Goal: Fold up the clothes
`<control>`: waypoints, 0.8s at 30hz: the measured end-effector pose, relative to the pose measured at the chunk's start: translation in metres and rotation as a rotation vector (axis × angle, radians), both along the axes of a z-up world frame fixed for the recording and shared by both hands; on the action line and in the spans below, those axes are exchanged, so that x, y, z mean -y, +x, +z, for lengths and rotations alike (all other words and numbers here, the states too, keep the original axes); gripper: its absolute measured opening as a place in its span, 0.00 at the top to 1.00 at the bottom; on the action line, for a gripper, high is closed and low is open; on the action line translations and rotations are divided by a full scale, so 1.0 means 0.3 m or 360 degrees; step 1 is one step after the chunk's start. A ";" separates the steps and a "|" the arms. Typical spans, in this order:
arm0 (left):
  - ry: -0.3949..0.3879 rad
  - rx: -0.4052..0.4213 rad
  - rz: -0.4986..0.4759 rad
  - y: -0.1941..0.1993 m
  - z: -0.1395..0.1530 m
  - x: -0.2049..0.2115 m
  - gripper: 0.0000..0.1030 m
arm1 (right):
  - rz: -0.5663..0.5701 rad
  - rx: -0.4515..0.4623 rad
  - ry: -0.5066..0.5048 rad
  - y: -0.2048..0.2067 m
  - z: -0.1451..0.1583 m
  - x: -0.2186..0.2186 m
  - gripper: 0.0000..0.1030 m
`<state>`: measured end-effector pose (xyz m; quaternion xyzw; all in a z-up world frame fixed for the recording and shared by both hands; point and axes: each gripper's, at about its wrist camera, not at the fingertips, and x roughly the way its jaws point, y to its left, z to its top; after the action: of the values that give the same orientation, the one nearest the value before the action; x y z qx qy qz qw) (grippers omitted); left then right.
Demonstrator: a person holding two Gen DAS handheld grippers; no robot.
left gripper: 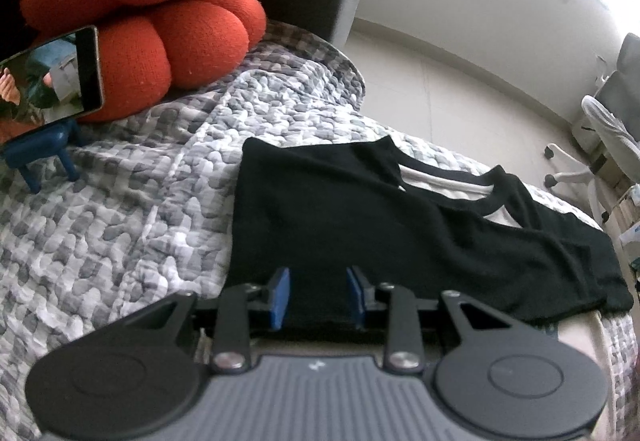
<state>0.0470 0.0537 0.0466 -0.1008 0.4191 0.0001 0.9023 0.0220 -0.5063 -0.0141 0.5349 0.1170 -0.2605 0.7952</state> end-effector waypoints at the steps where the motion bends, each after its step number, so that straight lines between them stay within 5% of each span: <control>1: -0.0003 0.0003 -0.0001 -0.001 0.002 -0.002 0.69 | 0.0024 -0.0007 -0.0050 0.002 0.014 -0.011 0.98; 7: -0.0027 0.0009 0.0013 -0.002 0.009 -0.015 0.69 | 0.0078 -0.0041 -0.0020 -0.027 0.007 -0.039 0.98; 12: -0.0048 0.0008 -0.0001 0.000 0.011 -0.006 0.69 | 0.0089 -0.0170 0.0137 -0.062 -0.035 -0.051 0.85; 16: -0.0063 0.0012 -0.0023 0.001 0.014 0.011 0.69 | 0.0091 -0.0119 0.0197 -0.078 -0.003 -0.051 0.52; 24: -0.0098 0.0014 -0.0026 0.002 0.022 0.023 0.68 | 0.0159 -0.0130 0.0444 -0.085 0.057 -0.082 0.51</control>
<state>0.0477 0.0467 0.0533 -0.1253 0.4158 -0.0206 0.9006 -0.0035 -0.4818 0.0030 0.6227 0.2107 -0.2233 0.7197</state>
